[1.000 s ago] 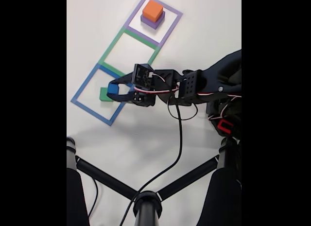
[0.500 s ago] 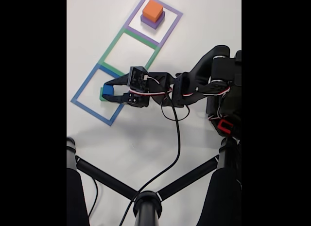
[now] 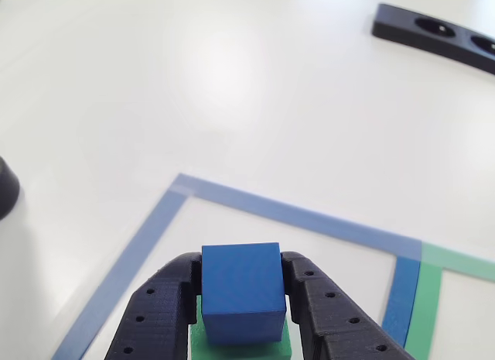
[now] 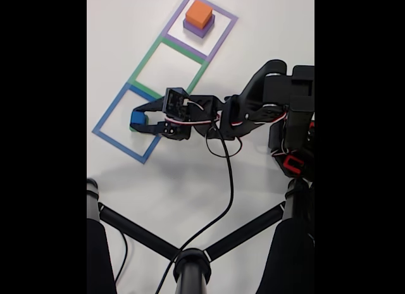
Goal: Tower of hanoi
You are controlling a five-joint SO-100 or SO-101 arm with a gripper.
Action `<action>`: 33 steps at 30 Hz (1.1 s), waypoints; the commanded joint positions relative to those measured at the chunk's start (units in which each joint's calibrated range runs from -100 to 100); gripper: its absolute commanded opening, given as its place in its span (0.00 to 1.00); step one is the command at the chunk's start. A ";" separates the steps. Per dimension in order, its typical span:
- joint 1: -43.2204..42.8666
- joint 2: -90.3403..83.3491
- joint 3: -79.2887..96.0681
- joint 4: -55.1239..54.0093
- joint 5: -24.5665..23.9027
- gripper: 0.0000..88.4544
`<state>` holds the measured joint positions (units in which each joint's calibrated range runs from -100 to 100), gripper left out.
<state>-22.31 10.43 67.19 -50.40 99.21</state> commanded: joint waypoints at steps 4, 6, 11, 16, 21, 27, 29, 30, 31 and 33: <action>0.54 0.23 -1.72 -1.68 0.79 0.07; 0.62 0.47 -1.54 -1.76 0.79 0.09; 0.46 0.87 -1.45 -2.74 0.79 0.12; 0.54 0.95 -1.36 -2.98 0.79 0.15; 0.84 0.71 -1.36 -3.63 0.79 0.21; 1.53 -4.10 -1.36 -1.76 0.79 0.23; 1.68 -7.78 -1.36 0.99 0.79 0.23; 1.76 -9.95 -1.26 2.93 0.79 0.23; 1.84 -12.11 -1.08 4.87 0.79 0.23; 2.06 -17.00 -1.08 9.57 0.79 0.23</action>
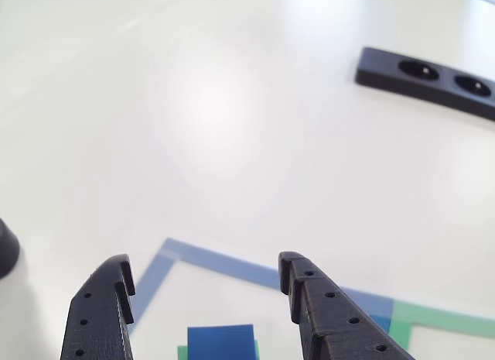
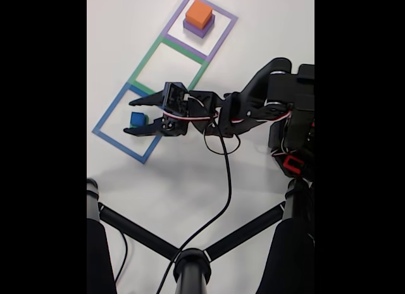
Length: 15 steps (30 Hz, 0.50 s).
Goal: Tower of hanoi
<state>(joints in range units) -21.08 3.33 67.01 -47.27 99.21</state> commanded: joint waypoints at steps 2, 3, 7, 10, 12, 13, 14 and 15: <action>1.14 -15.43 -0.82 12.51 0.79 0.22; 1.45 -18.56 -0.73 16.15 0.79 0.19; 3.28 -32.18 -0.73 35.25 0.79 0.08; 4.95 -42.04 -2.45 51.36 0.79 0.02; 6.17 -47.65 -5.63 63.50 0.79 0.00; 6.94 -49.97 -7.63 69.73 0.79 0.00; 7.70 -52.05 -10.09 75.40 0.79 0.00; 8.54 -53.33 -12.90 80.74 0.79 0.00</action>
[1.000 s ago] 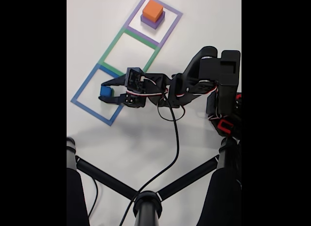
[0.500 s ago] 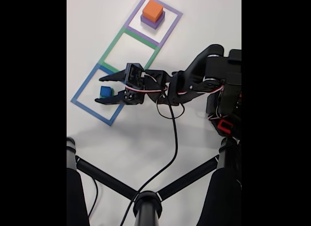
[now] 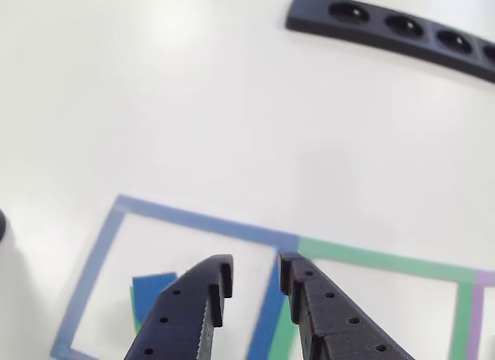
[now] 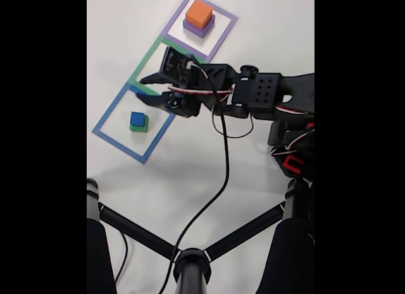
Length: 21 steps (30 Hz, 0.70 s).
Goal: Tower of hanoi
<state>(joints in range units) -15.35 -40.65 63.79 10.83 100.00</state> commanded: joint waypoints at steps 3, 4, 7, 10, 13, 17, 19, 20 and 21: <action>5.86 -10.79 -22.31 40.93 0.00 0.00; 7.08 -10.79 -26.31 46.11 0.00 0.00; 11.12 -10.15 -37.58 57.44 -1.65 0.00; 15.24 -9.35 -46.67 64.88 -3.31 0.00; 18.97 -8.07 -55.39 71.93 -3.49 0.00; 22.17 -7.51 -61.39 76.38 -4.23 0.00; 23.32 -7.67 -62.75 77.27 -4.60 0.00; 23.78 -7.91 -63.29 77.51 -5.33 0.00; 24.31 -8.07 -63.75 78.00 -5.15 0.00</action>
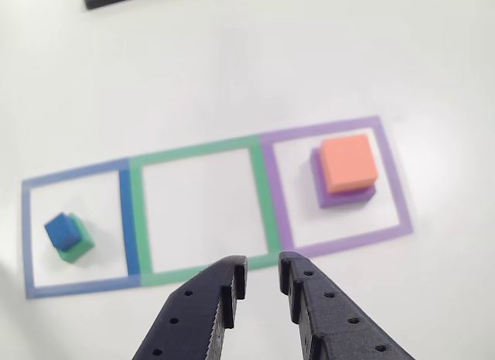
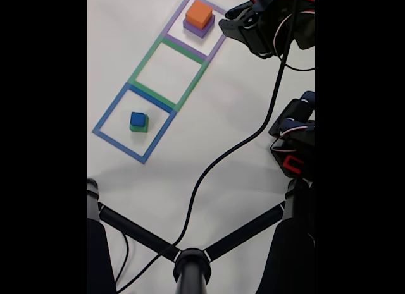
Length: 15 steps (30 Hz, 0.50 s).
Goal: Tower of hanoi
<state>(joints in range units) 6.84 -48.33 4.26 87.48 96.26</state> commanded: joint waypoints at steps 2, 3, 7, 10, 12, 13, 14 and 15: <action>3.65 -1.27 -4.31 1.92 -0.30 0.00; 4.56 -1.67 -4.22 2.16 -0.12 0.00; 8.22 -2.87 -2.67 2.48 2.09 0.02; 11.58 -4.47 0.69 2.08 3.74 0.05; 13.64 -6.07 4.50 0.38 3.74 0.09; 14.48 -6.88 6.87 -1.16 3.74 0.11; 15.31 -7.76 9.59 -3.51 3.74 0.13; 15.92 -8.32 11.86 -5.37 3.74 0.16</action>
<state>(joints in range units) 19.93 -53.90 10.10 88.20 98.82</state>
